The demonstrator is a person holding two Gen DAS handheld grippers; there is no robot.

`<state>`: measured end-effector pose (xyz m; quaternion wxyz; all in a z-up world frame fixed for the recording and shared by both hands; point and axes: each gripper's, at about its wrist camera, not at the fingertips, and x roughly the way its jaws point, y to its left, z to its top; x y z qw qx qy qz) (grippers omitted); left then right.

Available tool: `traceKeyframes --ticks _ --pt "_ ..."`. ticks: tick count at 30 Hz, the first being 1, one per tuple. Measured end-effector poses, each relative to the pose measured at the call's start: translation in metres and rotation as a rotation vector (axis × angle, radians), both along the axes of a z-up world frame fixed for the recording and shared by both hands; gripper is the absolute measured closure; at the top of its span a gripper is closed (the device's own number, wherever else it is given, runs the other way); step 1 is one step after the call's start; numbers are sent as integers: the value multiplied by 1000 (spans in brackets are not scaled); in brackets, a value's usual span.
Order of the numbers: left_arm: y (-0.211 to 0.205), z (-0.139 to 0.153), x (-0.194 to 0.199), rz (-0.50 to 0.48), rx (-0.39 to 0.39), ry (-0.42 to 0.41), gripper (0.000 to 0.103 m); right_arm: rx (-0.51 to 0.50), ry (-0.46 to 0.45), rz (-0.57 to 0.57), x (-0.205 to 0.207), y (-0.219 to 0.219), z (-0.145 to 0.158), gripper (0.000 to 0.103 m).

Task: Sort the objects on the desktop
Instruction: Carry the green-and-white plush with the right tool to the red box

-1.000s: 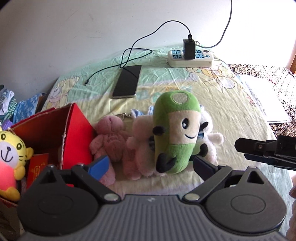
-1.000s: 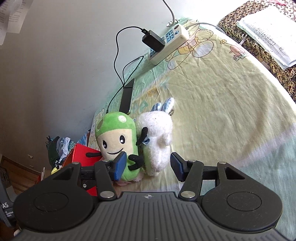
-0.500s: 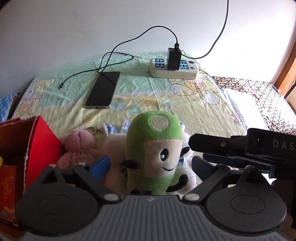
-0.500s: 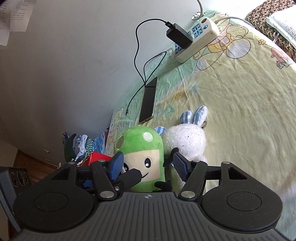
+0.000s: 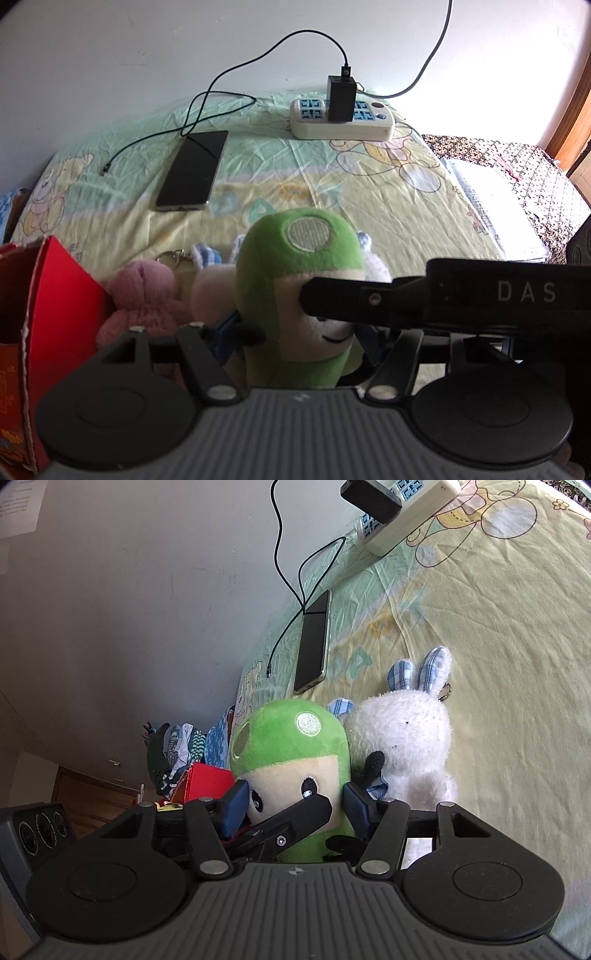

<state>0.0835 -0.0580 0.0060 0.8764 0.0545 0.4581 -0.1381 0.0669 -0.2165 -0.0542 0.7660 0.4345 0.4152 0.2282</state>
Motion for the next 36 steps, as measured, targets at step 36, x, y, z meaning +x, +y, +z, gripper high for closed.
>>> traceKeyframes --ticks 36 --pt "148 127 -87 -54 6 -389 38 -33 -356 29 -50 148 117 42"
